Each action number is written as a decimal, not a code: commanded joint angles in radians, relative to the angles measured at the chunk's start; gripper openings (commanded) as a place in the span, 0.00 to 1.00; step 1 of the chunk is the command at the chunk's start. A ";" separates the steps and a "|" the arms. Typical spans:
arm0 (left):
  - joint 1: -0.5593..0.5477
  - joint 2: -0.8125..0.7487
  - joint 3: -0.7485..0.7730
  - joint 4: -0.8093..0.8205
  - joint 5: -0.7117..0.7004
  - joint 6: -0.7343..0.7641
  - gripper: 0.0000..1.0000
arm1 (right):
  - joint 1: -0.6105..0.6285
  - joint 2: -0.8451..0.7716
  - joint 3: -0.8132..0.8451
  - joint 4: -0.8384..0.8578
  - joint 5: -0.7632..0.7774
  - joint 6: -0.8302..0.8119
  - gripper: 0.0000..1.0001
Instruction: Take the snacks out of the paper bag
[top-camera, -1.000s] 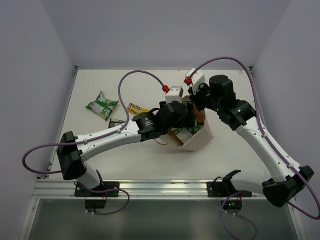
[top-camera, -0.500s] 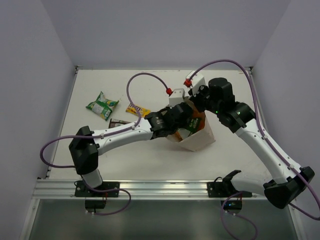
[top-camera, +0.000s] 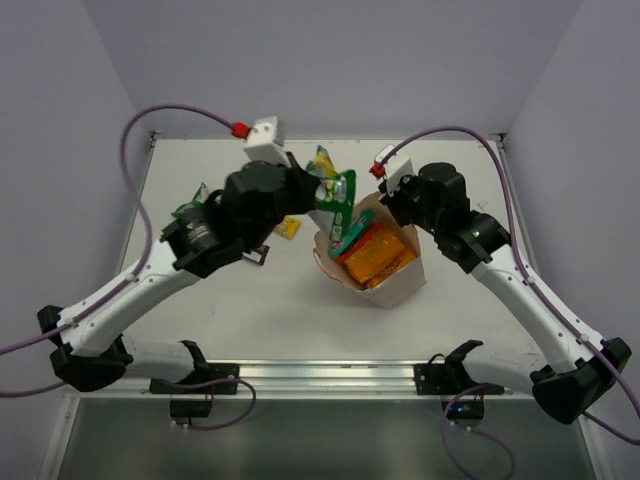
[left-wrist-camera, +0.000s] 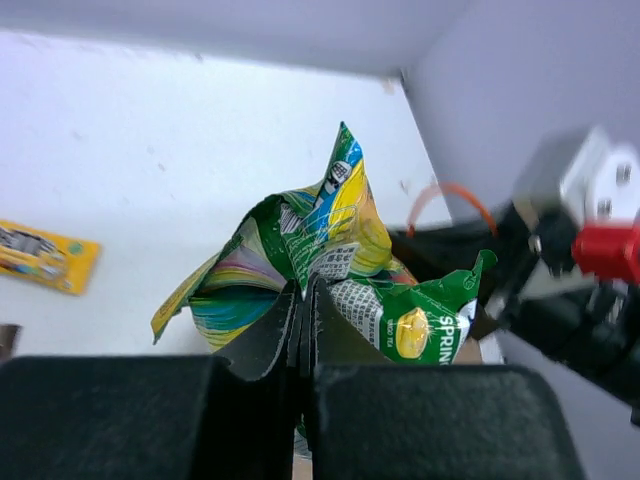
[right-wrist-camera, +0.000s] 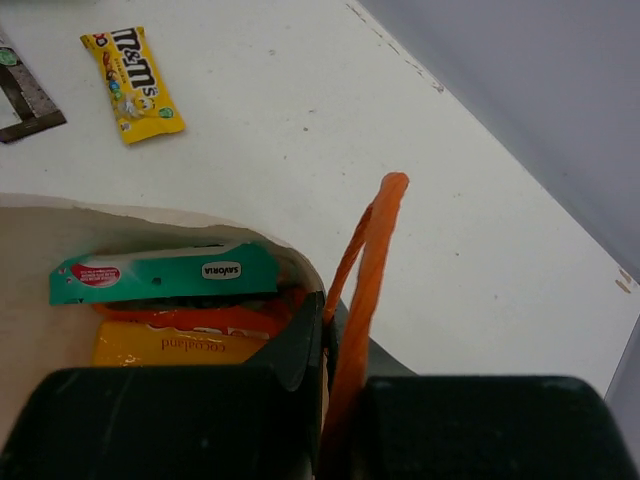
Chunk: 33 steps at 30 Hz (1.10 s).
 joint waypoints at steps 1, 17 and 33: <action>0.165 -0.097 0.045 -0.068 -0.018 0.087 0.00 | -0.006 -0.066 0.016 0.181 0.038 -0.020 0.00; 0.609 0.330 0.016 0.292 0.336 0.268 0.45 | -0.003 -0.065 0.035 0.138 -0.005 -0.007 0.00; 0.162 -0.189 -0.302 0.369 0.602 0.604 0.73 | 0.007 0.000 0.194 0.038 -0.096 -0.119 0.00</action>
